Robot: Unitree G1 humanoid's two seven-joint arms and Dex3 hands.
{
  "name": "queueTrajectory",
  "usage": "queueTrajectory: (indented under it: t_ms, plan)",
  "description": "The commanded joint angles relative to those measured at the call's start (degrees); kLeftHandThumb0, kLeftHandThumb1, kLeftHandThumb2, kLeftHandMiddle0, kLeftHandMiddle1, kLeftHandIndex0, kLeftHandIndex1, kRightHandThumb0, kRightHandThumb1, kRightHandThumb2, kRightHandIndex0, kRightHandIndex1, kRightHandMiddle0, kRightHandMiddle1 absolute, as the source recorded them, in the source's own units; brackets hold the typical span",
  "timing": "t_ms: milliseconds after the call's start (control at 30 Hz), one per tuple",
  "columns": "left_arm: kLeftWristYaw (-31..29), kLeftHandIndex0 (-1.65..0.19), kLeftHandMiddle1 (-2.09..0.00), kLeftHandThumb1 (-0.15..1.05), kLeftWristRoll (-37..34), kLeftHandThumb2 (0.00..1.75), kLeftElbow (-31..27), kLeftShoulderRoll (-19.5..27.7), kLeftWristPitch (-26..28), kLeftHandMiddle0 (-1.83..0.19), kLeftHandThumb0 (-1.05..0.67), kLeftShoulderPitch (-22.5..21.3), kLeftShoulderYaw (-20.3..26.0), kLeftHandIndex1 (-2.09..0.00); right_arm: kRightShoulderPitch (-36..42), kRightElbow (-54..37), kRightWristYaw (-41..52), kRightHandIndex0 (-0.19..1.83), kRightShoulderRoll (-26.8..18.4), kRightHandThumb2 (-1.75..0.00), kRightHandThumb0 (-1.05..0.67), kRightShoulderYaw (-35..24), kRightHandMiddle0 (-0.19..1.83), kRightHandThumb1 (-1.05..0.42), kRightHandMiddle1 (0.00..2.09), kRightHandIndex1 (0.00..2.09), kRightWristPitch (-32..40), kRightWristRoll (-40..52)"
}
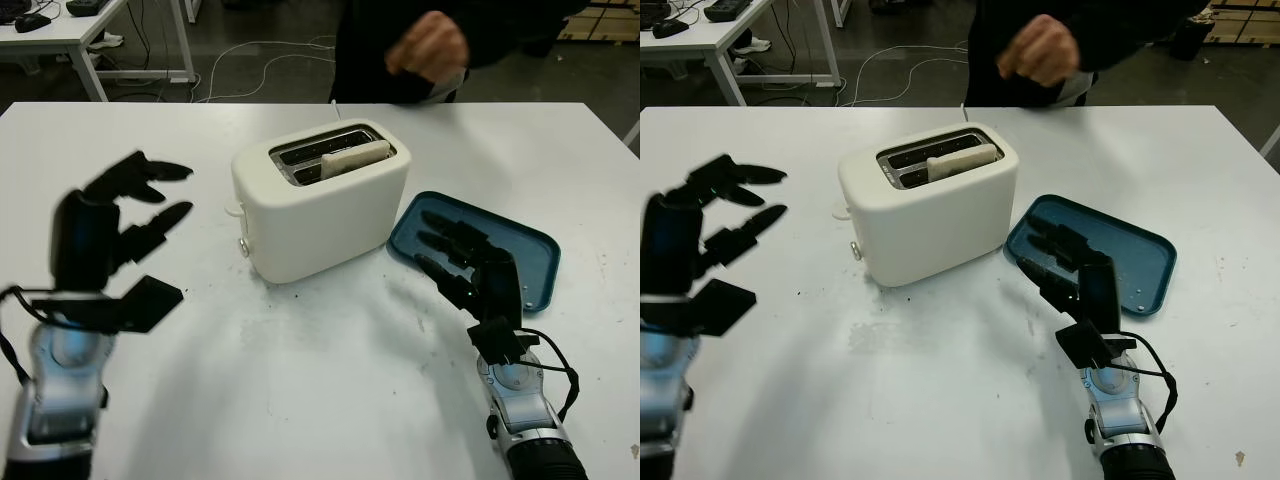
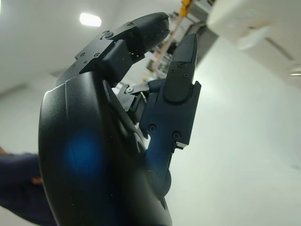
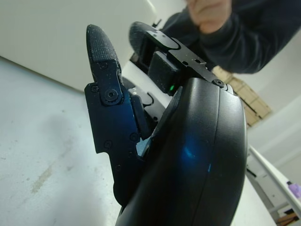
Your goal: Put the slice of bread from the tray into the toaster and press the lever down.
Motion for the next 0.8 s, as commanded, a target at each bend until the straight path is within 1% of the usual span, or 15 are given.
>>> queueTrajectory:
  t_ms: [0,100,200,367,567,767]
  plan:
    - [-2.6,-0.92,-1.14,0.83,0.0,0.00,0.5,3.5,-0.9,-0.83,-0.25,-3.1,0.6,-0.50,-0.8,1.0,-0.2,1.06,0.6,-0.01,-0.49,-0.5,1.03,-0.91,0.07,0.29,1.1,-0.2]
    - [-6.0,-1.01,-1.10,0.81,-0.4,0.00,1.6,6.8,-0.9,-0.91,-0.25,-6.4,0.2,-0.41,-1.0,1.0,-0.4,1.05,0.9,0.00,-0.50,-0.7,1.04,-0.91,0.06,0.29,1.7,-1.2]
    - [-9.1,-1.09,-1.07,0.78,0.2,0.00,3.5,9.2,-0.9,-0.96,-0.26,-9.8,-1.3,-0.35,-1.4,1.1,0.1,1.04,1.1,0.00,-0.50,-0.7,1.04,-0.92,0.04,0.28,1.9,-1.0]
    - [-10.5,-1.17,-1.04,0.74,3.1,0.00,7.3,11.8,-3.3,-1.03,-0.28,-13.5,-4.0,-0.30,-1.5,0.8,0.7,1.05,0.9,0.00,-0.49,-0.6,1.05,-0.92,0.03,0.28,2.4,-1.1]
    - [-9.8,-1.29,-0.89,0.69,6.3,0.00,11.6,12.5,-6.4,-1.17,-0.28,-16.3,-6.7,-0.19,-1.7,1.1,1.2,1.04,0.9,0.00,-0.49,-0.6,1.07,-0.90,0.02,0.27,2.8,-1.1]
    - [-9.2,-1.32,-0.88,0.69,7.0,0.00,13.1,11.9,-7.8,-1.19,-0.28,-17.1,-7.5,-0.16,-1.8,1.0,1.1,1.05,0.6,0.00,-0.50,-0.5,1.07,-0.90,0.01,0.24,2.1,-1.9]
